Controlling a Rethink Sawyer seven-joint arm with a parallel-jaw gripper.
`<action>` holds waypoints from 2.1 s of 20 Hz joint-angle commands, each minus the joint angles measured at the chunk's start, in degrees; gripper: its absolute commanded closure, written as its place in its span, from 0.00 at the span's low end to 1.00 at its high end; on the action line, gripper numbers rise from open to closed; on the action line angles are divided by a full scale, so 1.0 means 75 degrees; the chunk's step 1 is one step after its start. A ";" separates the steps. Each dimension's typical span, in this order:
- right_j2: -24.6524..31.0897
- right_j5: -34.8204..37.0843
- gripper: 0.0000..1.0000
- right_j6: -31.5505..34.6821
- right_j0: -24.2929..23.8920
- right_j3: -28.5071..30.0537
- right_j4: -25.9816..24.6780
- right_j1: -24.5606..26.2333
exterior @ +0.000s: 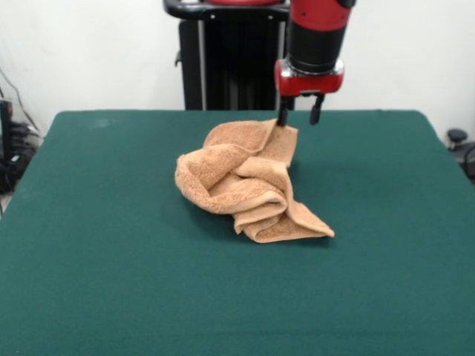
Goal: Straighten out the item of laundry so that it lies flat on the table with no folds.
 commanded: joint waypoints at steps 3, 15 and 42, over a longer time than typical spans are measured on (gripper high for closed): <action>0.0402 0.0026 0.00 0.1047 0.0292 -0.0210 -0.0055 0.0008; 0.0402 0.0168 0.00 0.0946 0.0228 -0.0151 -0.0035 -0.0277; 0.0489 0.0988 0.00 0.0970 0.0116 -0.0713 0.0111 -0.0612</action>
